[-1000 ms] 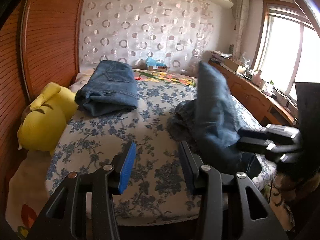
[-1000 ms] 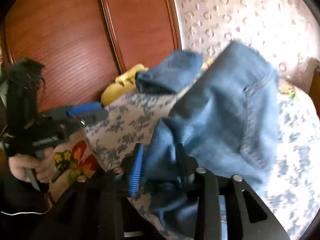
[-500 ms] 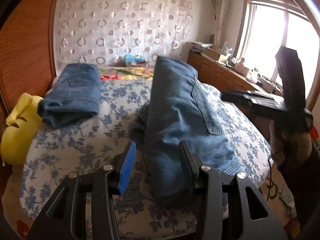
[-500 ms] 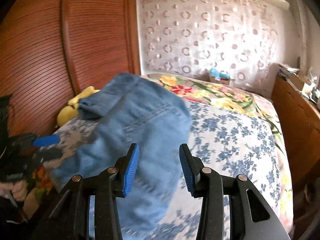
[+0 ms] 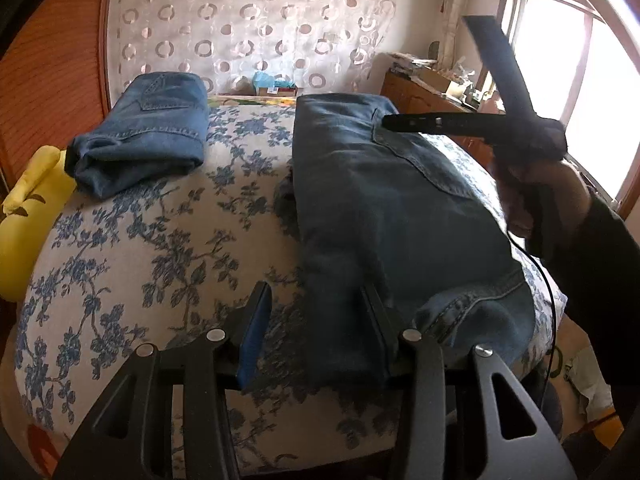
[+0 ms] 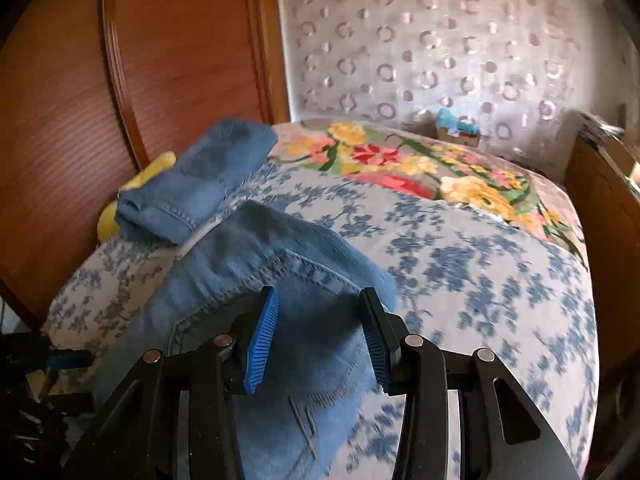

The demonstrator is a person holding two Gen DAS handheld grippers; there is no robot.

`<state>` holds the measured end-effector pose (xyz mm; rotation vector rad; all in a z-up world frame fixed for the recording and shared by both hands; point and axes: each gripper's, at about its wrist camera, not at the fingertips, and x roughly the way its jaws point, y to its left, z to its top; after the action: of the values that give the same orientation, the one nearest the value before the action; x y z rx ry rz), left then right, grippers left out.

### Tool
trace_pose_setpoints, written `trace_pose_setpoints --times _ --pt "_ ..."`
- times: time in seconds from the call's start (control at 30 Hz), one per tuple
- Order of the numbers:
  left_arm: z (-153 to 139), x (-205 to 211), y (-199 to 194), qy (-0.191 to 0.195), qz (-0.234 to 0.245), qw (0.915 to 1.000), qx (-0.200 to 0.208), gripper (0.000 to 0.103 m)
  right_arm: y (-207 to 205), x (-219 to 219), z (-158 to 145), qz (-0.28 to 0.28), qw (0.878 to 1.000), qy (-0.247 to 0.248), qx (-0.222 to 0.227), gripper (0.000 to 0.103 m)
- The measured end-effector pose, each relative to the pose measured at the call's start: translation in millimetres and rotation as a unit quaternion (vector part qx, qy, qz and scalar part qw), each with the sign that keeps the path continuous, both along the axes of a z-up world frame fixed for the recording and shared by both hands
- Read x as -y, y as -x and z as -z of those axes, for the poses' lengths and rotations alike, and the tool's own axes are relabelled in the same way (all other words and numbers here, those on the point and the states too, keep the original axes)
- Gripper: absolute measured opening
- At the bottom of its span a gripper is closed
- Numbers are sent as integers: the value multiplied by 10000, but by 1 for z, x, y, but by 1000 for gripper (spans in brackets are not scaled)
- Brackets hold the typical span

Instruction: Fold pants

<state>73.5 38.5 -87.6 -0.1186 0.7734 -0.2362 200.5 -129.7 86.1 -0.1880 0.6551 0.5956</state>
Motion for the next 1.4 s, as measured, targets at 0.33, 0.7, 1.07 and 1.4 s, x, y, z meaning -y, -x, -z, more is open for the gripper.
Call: trace_pose_setpoints --times 0.33,0.7,1.07,1.4 --pt "-23 -8 -16 -147 -188 9997 74 45 -25 -5 17 -97 9997 -9 -207 48" --pt "-43 8 -72 -314 -20 9992 257 45 -13 16 3 -61 9996 -234 -174 61" --pt "-46 21 -124 -370 263 9988 201 55 5 38 4 -33 9988 -329 -351 72" --pt "-39 23 -149 -433 355 9983 134 76 -10 42 21 174 9966 -483 -637 82"
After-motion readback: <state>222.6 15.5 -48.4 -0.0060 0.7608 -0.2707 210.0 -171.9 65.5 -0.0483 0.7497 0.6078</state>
